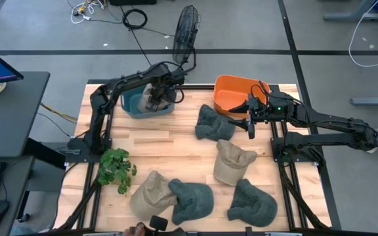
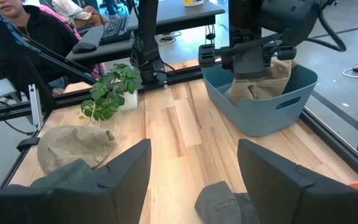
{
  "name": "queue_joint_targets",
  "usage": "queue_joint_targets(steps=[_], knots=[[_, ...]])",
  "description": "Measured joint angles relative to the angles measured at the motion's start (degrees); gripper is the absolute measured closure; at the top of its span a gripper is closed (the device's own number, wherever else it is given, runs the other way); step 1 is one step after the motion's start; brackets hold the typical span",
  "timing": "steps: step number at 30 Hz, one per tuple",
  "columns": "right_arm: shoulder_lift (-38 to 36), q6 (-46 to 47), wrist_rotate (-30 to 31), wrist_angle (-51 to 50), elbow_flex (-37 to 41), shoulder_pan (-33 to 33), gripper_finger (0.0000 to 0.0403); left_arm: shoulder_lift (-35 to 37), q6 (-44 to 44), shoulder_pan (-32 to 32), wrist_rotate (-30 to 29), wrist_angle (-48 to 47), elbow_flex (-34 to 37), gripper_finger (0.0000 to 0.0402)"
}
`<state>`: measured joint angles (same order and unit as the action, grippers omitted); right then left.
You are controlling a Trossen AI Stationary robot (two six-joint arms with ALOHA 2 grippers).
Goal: Pick & Place hat
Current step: Put the top brown cap into the blue bin, then put the left brown cap into the blue bin
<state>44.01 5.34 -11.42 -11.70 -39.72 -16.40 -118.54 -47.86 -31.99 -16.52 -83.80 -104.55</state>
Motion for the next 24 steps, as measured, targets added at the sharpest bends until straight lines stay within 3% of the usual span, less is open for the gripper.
queue_joint_targets(steps=[8, 15, 24], knots=[[0.0, 0.02, 0.0, -0.01, 0.0, 0.02, 0.0158, 0.04, 15.49, 4.87, -0.19, -5.79, -3.97, 0.0219], [0.02, 0.13, -0.02, 0.0, 0.0, 0.02, 0.0158, 3.92, 25.33, 11.04, 1.14, -6.2, -10.89, 0.0221], [0.0, 0.06, -0.16, 0.06, 0.0, 0.0, 0.0158, 10.98, 49.58, 21.79, 15.99, -6.2, -11.3, 0.0225]])
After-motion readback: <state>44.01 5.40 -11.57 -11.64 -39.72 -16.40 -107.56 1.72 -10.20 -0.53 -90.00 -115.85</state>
